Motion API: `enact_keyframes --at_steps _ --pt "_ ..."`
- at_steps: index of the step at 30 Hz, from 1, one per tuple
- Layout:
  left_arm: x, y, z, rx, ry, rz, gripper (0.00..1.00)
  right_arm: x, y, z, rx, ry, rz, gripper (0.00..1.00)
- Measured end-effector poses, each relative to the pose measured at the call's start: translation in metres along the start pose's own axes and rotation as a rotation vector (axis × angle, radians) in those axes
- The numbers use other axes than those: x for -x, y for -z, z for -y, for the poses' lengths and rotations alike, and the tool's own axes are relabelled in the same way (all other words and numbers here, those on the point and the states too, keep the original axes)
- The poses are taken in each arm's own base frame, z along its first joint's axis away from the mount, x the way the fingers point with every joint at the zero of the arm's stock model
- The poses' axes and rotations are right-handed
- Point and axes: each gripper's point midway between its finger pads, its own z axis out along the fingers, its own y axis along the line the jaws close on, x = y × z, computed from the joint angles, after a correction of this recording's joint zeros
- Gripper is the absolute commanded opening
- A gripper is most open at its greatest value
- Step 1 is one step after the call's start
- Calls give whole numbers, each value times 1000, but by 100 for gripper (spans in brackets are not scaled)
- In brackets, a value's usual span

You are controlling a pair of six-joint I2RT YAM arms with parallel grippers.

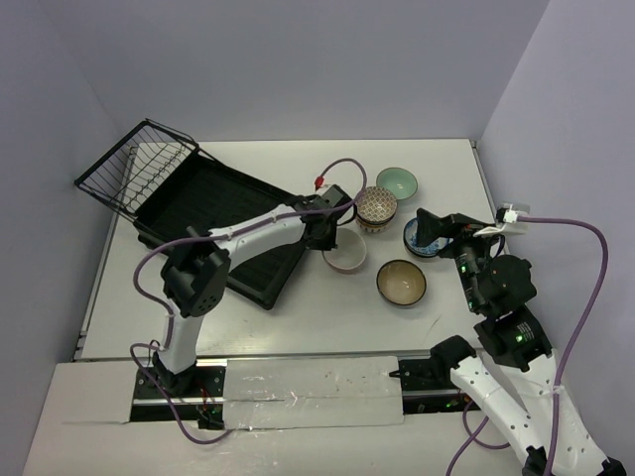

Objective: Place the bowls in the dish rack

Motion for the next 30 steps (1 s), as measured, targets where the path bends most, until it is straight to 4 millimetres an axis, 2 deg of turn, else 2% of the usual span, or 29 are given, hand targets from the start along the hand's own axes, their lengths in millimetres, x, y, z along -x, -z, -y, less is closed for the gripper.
enact_keyframes --at_steps 2,4,6,8,11,14,18,20,23,26,30 --pt "13 18 -9 43 -36 45 0 0 0 0 1 0 -1 100" --pt "40 45 -21 101 -78 144 0 0 0 -1 6 -2 -2 100" --pt "77 82 -36 168 -114 287 0 -1 0 -2 11 -3 -4 100" --pt "117 128 -58 249 -145 447 0 -1 0 -3 17 -6 -7 100" --pt "173 190 -106 402 -179 657 0 -2 1 -5 28 -12 -10 100" --pt "223 244 -184 635 -189 840 0 -3 1 -9 45 -20 -17 100" --pt "248 275 -288 942 -209 825 0 -4 1 -10 49 -25 -20 100" --pt "254 285 -323 1060 -254 786 0 -3 2 -10 50 -27 -16 100" --pt "263 296 -358 1191 -323 736 0 -3 6 -9 59 -32 -5 100" --pt "269 298 -385 1294 -372 701 0 -6 8 -10 64 -33 -6 100" --pt "269 278 -417 1363 -408 623 0 -13 5 -12 63 -24 -27 100"
